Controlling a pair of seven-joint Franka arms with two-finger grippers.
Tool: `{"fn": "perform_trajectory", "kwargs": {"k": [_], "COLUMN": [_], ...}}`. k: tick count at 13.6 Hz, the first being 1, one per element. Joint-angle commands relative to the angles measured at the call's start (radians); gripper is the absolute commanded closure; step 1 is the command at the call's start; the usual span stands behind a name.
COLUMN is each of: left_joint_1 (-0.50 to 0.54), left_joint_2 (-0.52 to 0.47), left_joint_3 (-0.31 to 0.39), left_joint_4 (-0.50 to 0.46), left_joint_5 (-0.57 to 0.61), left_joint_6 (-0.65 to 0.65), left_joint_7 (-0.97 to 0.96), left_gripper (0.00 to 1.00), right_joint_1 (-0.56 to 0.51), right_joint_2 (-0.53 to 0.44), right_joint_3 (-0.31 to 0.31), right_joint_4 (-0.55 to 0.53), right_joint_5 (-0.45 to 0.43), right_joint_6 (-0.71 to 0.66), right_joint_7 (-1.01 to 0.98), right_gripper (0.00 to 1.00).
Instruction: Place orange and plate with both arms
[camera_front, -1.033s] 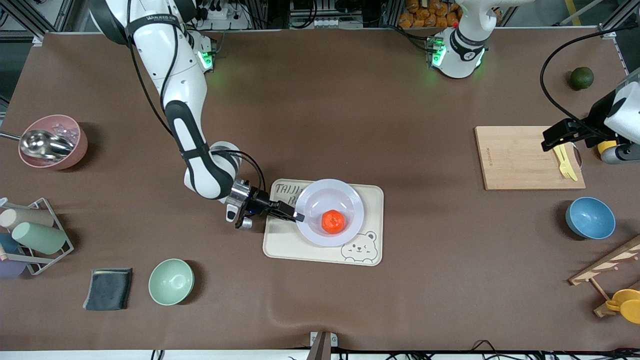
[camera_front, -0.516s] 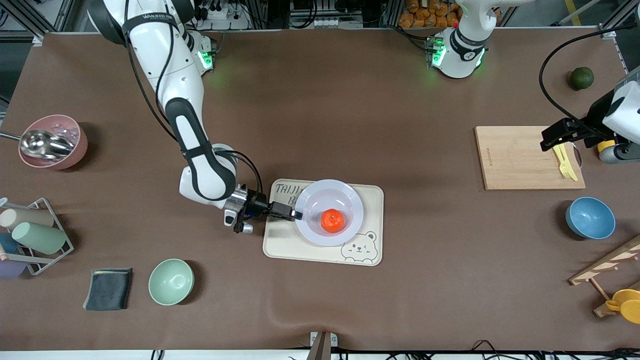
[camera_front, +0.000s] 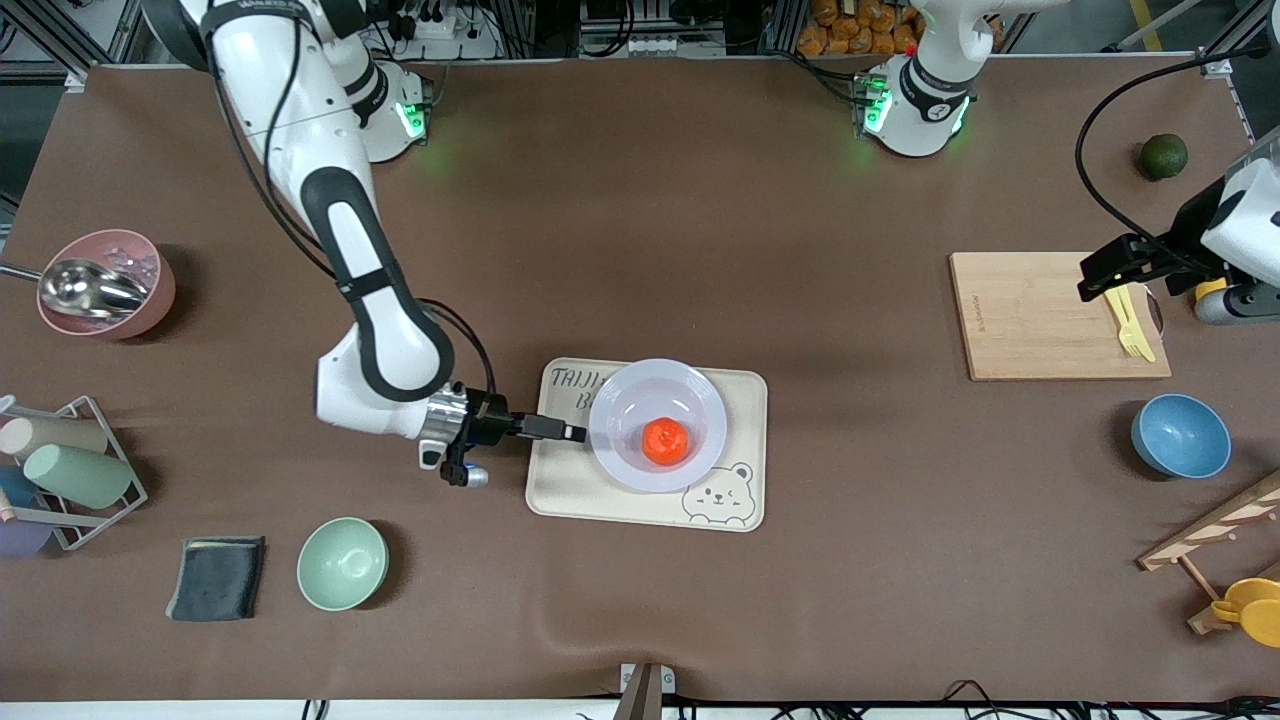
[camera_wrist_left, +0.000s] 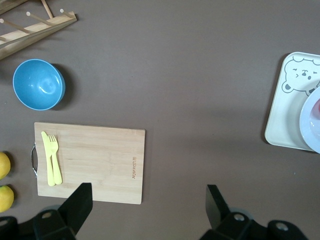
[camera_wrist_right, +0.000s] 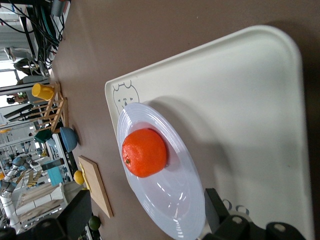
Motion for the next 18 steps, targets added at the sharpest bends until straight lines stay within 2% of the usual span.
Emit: {"fn": "perform_trajectory", "kwargs": {"k": [1, 4, 6, 9, 11, 13, 15, 18], "left_joint_1": [0.003, 0.005, 0.008, 0.009, 0.009, 0.006, 0.005, 0.006], "left_joint_2": [-0.011, -0.011, -0.013, -0.014, -0.014, -0.017, -0.017, -0.013], "left_joint_3": [-0.002, -0.002, -0.002, 0.003, 0.001, -0.002, -0.002, -0.002], "left_joint_4": [0.007, 0.004, 0.003, 0.022, 0.02, 0.019, 0.021, 0.019], "left_joint_5": [-0.015, -0.017, -0.019, -0.046, -0.046, -0.042, -0.037, -0.037], "left_joint_6": [0.003, 0.006, 0.006, 0.015, 0.015, 0.002, 0.002, 0.002], "left_joint_7": [0.02, 0.02, 0.022, 0.022, 0.02, 0.002, 0.005, 0.005], "left_gripper": [0.0, 0.0, 0.0, 0.0, 0.0, 0.0, 0.0, 0.0], "right_joint_1": [-0.104, -0.192, -0.262, -0.333, -0.379, -0.385, -0.388, -0.419], "right_joint_2": [-0.028, -0.071, -0.076, -0.076, -0.076, -0.088, -0.123, -0.174], "right_joint_3": [0.007, 0.004, 0.004, 0.002, -0.001, -0.001, -0.001, 0.001], "right_joint_4": [0.068, 0.078, 0.138, 0.274, 0.356, 0.432, 0.465, 0.474], "right_joint_5": [-0.187, -0.285, -0.374, -0.578, -0.681, -0.814, -0.928, -0.994], "right_joint_6": [-0.168, -0.256, -0.371, -0.509, -0.603, -0.672, -0.724, -0.807], "right_joint_7": [0.13, 0.138, 0.141, 0.144, 0.165, 0.242, 0.265, 0.262], "right_gripper": [0.0, 0.0, 0.0, 0.0, 0.0, 0.0, 0.0, 0.0]}}
